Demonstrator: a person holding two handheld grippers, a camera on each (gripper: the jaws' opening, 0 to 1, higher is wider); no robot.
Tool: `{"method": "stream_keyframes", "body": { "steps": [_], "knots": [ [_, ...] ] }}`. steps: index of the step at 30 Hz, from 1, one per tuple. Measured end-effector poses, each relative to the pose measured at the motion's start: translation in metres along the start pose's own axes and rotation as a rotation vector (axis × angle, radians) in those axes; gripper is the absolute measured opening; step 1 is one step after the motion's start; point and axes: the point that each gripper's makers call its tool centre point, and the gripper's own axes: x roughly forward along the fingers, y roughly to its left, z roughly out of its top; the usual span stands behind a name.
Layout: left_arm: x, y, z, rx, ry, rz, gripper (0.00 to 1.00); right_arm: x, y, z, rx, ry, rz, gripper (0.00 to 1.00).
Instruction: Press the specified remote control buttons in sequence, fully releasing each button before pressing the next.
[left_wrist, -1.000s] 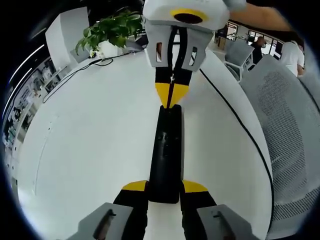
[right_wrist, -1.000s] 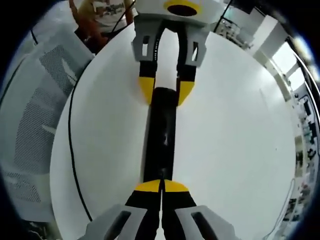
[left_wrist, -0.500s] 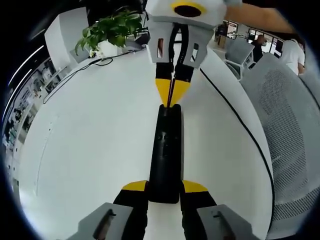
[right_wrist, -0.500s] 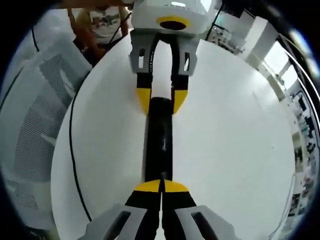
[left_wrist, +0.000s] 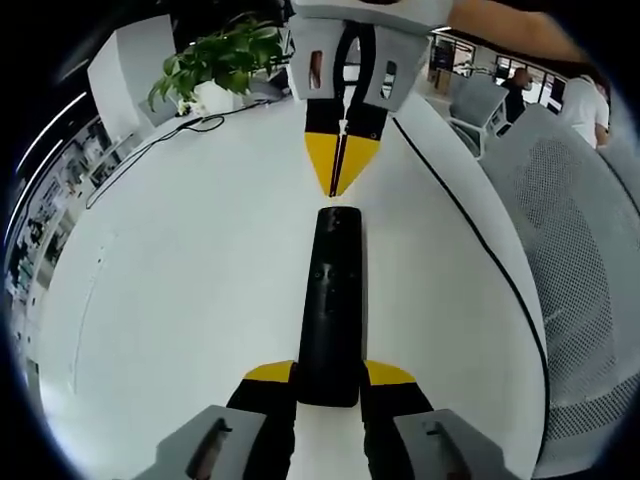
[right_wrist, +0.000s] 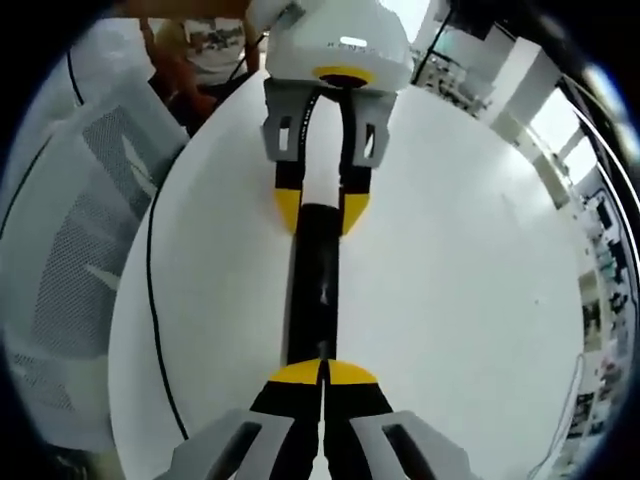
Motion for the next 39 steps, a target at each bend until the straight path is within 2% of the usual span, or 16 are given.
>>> {"method": "stream_keyframes", "body": {
  "steps": [16,39],
  "knots": [
    [0.001,-0.001,0.0,0.004,0.003,0.002,0.24,0.007,0.006,0.001,0.008,-0.009,0.014,0.0],
    [0.0,0.0,0.0,0.003,0.001,-0.003,0.24,0.019,0.003,0.0,0.004,-0.003,0.031,0.0]
  ]
}}
